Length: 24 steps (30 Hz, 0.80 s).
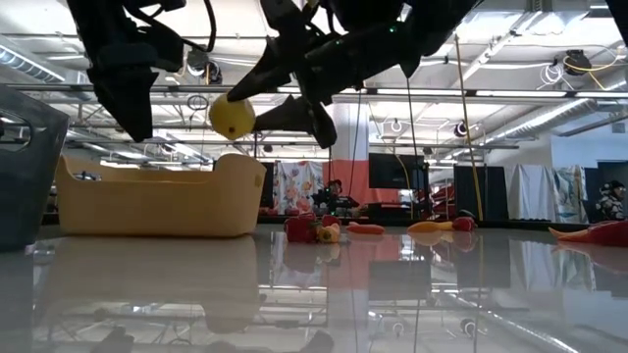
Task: Sort produce into baskets
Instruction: Put the yellow lemon into the yellow bin, then put the red chili pepper into the orange bin
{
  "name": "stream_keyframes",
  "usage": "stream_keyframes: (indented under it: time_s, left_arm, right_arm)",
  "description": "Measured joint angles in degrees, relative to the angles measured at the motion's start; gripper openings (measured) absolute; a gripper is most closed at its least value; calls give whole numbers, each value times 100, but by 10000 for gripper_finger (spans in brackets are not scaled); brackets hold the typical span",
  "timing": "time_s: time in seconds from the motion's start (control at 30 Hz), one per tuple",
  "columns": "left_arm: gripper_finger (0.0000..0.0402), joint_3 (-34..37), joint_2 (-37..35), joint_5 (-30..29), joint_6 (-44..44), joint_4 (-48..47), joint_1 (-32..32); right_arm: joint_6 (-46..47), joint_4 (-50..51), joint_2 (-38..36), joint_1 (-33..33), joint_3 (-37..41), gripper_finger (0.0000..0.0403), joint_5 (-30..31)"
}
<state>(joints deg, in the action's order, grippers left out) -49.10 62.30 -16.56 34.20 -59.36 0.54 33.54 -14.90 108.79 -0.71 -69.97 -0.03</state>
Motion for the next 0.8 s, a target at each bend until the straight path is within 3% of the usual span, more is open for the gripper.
stream_keyframes:
  time_s: [0.2,0.4,0.63,0.8]
  left_arm:
    - [354,0,0,0,-1,27,0]
    - [354,0,0,0,-2,407,0]
    - [354,0,75,153,-324,1720,0]
    - [354,-4,346,215,-529,2635,-141]
  right_arm:
    - [-167,36,-45,24,-4,256,-28]
    - [-285,447,-172,61,-82,257,-355]
    - [-520,3498,-817,271,-694,239,-572]
    - [-753,5138,-1559,344,-761,225,-133]
